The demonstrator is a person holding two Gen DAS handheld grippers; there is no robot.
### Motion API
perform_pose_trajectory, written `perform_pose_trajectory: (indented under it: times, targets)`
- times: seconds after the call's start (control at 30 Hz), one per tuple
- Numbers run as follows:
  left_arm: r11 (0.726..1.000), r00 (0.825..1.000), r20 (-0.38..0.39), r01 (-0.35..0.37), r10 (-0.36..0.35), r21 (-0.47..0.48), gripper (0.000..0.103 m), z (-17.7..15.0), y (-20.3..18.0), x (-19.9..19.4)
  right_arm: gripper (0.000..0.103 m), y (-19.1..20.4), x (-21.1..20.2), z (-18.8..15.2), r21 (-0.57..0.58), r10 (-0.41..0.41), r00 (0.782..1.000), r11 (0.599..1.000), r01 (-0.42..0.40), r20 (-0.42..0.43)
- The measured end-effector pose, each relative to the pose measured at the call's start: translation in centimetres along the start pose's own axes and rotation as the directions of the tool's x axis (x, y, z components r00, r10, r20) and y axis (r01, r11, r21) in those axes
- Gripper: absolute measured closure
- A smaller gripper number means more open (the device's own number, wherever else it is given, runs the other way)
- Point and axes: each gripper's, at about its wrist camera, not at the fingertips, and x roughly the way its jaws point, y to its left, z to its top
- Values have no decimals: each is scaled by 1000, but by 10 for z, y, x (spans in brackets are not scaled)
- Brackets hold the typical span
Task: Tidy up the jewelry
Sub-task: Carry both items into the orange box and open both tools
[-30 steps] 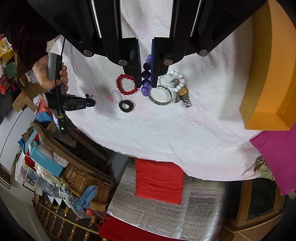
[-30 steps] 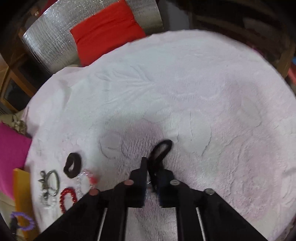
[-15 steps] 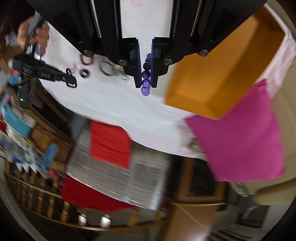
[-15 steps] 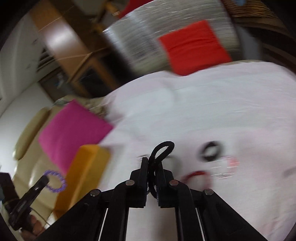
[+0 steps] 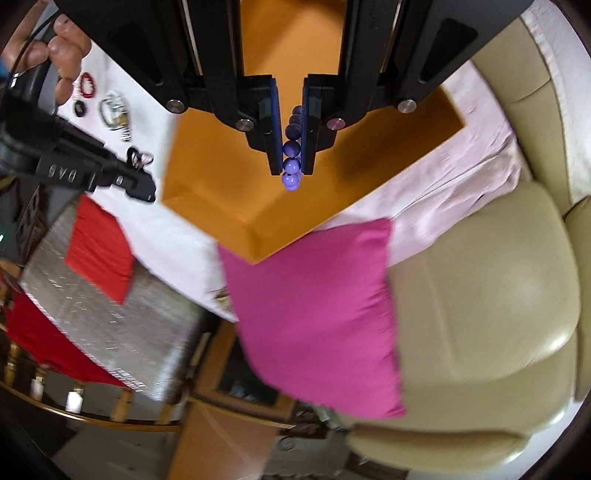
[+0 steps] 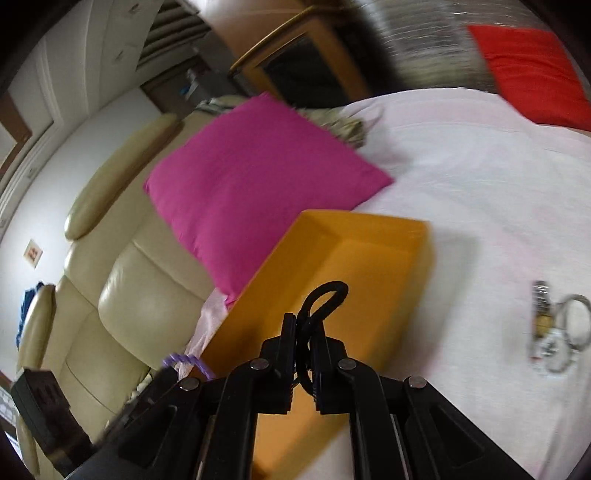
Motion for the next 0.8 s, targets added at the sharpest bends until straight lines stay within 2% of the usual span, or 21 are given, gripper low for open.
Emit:
perform_pose_trajectory:
  times: [0.17,0.33,0.4,0.47,0.5,0.57,0.8]
  targets:
    - [998,997,-66,-52,50,-18,93,-7,13,14,94,29,34,-8,-45,-22,999,999,19,-47]
    - [997,993,-92,-72,72,0,93,-8,7,21,91,32,53,-13,-66,-93,990,994,87,-102]
    - [997,993,-84,-77,77,2,86,-7,5,18,78,32,55,-12,-78,-112,988,992,103,-108]
    - [995,993,-75,-97,96,-5,53,-6,5,17,47,30,52,-10,-70,-99,990,993,93,-101]
    - [994,992,-61,-108,107,-9,50,-4,5,14,43,29,47,-10,-69,-94,992,994,88,-79]
    - [992,992,-35,-123,123,-9,49,-3,5,11,43,31,36,-7,-89,-100,995,991,97,-31]
    - [991,991,-6,-133,133,24,49,-3,-8,9,43,20,4,3,-92,-131,990,987,135,49]
